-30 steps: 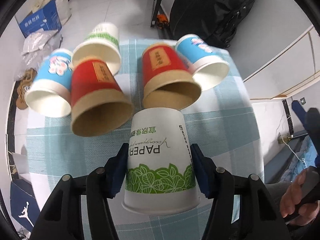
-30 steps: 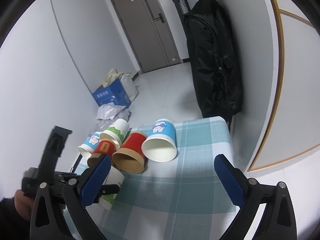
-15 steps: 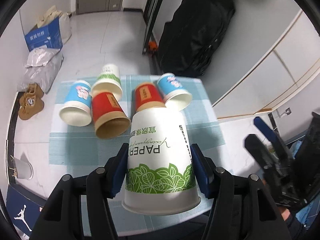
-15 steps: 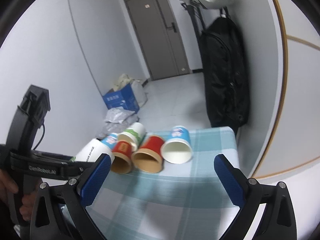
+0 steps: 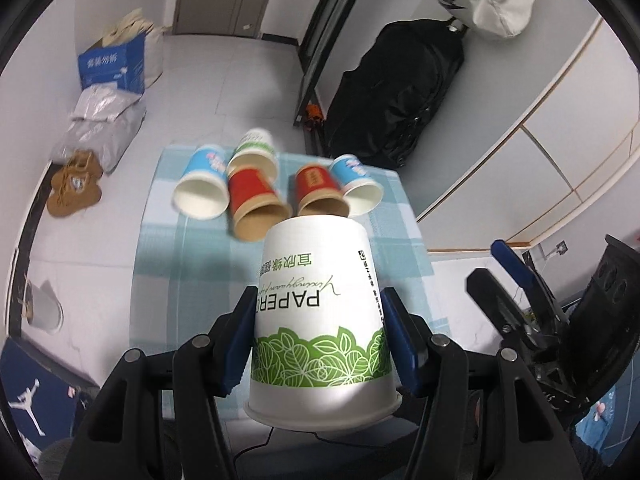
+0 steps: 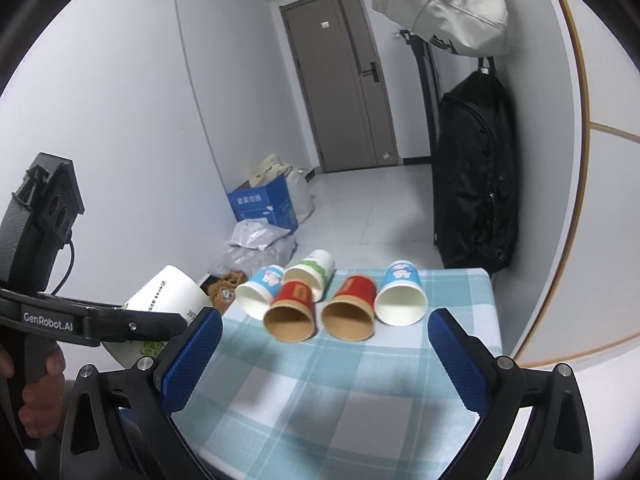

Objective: Flip cup upright
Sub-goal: 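Lift the PAPER cup with the left gripper and set it down upright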

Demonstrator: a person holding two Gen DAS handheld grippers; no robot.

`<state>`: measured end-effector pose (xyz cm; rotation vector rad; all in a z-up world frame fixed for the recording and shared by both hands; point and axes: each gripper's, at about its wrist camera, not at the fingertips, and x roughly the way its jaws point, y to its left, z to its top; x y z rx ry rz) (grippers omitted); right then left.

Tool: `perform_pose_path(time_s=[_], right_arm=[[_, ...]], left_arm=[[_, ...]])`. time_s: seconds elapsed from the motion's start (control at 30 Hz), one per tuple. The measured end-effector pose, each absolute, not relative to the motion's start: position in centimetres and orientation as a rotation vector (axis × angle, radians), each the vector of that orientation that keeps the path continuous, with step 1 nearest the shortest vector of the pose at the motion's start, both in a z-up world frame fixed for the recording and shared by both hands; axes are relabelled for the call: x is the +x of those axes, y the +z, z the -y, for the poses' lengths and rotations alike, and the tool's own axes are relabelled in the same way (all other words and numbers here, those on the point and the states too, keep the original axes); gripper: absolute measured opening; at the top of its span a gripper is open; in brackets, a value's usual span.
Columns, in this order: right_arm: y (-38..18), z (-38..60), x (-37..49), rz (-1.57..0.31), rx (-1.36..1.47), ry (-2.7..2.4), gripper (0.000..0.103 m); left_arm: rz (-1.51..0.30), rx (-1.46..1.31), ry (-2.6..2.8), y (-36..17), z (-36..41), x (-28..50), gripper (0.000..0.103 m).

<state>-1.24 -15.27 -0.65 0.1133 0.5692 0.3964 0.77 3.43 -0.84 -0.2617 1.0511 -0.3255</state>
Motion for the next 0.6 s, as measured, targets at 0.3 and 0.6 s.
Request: perform_pose_path(time_s=[0.3,0.6], right_arm=[[-2.5,14.1,-3.1,-0.574,0.085,0.370,0.103],[-4.9,13.3,-3.3,-0.628,0.048,0.358,0.103]], left_arm=[[-1.100,-0.316,-0.303,-6.2,-5.0,1.4,0.055],[-1.163,-0.327,-0.307,-10.5,-4.3,2.8,0.055]])
